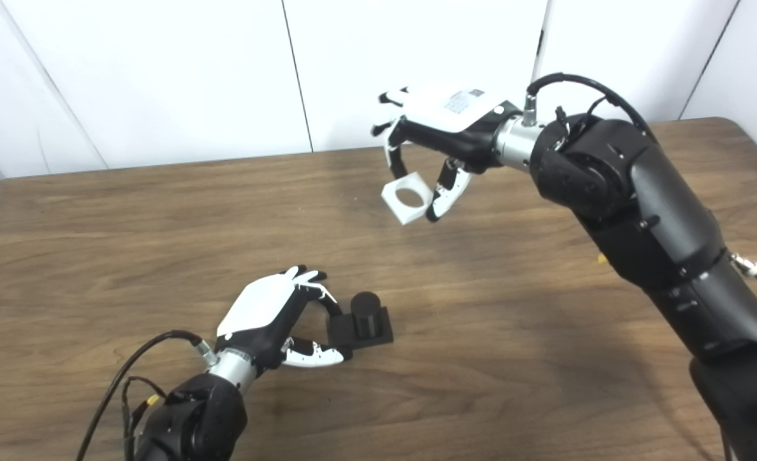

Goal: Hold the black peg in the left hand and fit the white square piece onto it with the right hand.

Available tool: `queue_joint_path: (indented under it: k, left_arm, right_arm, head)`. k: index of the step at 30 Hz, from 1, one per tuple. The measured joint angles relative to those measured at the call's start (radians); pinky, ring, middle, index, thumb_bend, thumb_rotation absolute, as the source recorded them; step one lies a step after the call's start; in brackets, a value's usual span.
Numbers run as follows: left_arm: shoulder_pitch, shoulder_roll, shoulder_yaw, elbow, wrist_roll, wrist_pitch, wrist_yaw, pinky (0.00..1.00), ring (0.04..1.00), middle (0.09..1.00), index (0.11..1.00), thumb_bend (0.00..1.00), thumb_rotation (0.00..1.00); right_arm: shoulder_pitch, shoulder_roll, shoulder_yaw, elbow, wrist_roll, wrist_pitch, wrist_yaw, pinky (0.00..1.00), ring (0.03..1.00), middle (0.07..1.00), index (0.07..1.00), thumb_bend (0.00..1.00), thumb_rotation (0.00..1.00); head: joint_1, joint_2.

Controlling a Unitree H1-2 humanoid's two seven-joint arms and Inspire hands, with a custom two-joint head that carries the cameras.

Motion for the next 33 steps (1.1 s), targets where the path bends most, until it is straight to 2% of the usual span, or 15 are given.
queue_joint_path:
  k: [8,22,26,33]
  left_arm:
    - [0.005,0.007,0.003,0.0,0.003,-0.026,0.005,1.0,1.0,0.922,0.561,0.58,0.27]
    - [0.005,0.009,0.007,-0.003,0.005,-0.029,0.0,1.0,1.0,0.922,0.573,0.59,0.25]
    - [0.005,0.01,0.008,-0.004,0.005,-0.029,-0.001,1.0,1.0,0.925,0.634,0.58,0.26]
    - [0.005,0.01,0.009,-0.005,0.005,-0.029,-0.003,1.0,1.0,0.922,0.646,0.59,0.25]
  right_arm:
    - [0.029,0.001,-0.002,-0.13,0.069,0.085,0.114,1.0,0.978,0.859,0.49,0.52,0.15]
    - [0.07,0.067,0.028,-0.184,0.046,0.133,0.142,1.0,0.998,0.864,0.49,0.53,0.14]
    - [0.091,0.072,0.033,-0.199,0.035,0.15,0.155,1.0,0.995,0.861,0.49,0.53,0.14]
    - [0.096,0.108,0.067,-0.196,0.0,0.145,0.155,1.0,0.996,0.853,0.49,0.53,0.14]
  head:
    - [-0.006,0.008]
    - [-0.022,0.018]
    - [-0.023,0.018]
    - [-0.023,0.02]
